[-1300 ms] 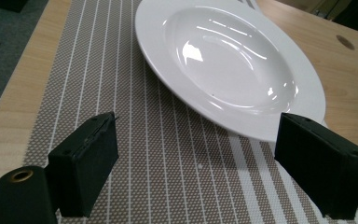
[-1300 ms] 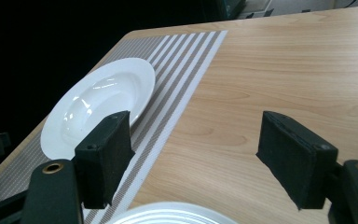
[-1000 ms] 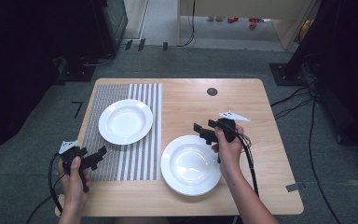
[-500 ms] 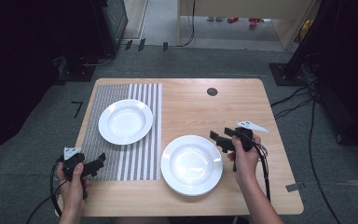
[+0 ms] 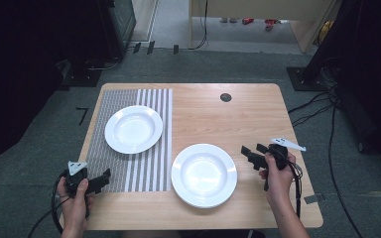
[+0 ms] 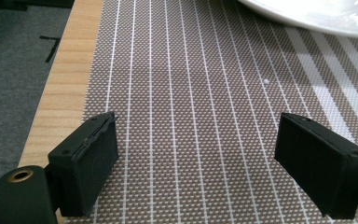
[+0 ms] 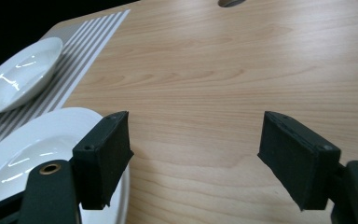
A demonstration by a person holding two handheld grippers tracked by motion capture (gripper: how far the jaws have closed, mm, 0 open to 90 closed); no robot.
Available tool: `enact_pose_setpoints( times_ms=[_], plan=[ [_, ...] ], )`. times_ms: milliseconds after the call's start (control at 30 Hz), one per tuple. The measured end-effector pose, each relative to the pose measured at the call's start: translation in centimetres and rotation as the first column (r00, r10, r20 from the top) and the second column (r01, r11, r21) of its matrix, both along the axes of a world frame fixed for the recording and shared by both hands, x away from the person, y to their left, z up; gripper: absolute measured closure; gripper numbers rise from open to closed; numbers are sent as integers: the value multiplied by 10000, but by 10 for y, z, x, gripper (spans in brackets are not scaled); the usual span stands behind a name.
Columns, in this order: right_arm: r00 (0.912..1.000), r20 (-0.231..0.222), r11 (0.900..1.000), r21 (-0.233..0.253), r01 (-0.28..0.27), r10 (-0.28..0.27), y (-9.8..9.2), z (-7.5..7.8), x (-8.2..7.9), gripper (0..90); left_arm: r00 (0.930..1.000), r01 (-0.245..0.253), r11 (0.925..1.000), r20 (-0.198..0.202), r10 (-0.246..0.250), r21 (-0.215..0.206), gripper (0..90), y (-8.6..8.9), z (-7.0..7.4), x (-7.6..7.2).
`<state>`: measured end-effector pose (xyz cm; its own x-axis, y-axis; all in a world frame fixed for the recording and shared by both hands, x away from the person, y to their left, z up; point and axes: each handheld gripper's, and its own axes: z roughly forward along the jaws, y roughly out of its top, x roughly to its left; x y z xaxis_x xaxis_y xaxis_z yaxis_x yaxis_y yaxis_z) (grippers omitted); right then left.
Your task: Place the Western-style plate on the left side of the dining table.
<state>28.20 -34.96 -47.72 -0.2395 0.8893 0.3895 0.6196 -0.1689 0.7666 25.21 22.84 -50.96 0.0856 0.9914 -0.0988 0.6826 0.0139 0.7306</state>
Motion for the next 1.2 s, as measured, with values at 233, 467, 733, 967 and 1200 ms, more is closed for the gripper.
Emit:
enact_pose_setpoints(
  times_ms=[233,467,733,967,1200],
  plan=[
    [9989,-168,9990,-128,429,-432,-20,-8,-11,253,9999,14,9997,-114,-11,231,135,3,-4,-3],
    [9955,-367,9961,-150,873,-878,-41,-16,-22,253,10000,92,9983,-5,-92,574,135,1,-6,-5],
    [9879,-507,9890,-301,1449,-1462,-69,-24,-37,250,9999,102,9954,118,-114,955,135,-3,-9,-6],
    [9802,-665,9817,-522,1833,-1866,-86,-31,-49,246,9999,102,9954,119,-114,957,135,-3,-9,-6],
    [9712,-791,9727,-763,2190,-2248,-101,-36,-58,246,9999,104,9953,118,-116,958,135,-3,-9,-6]
  ],
)
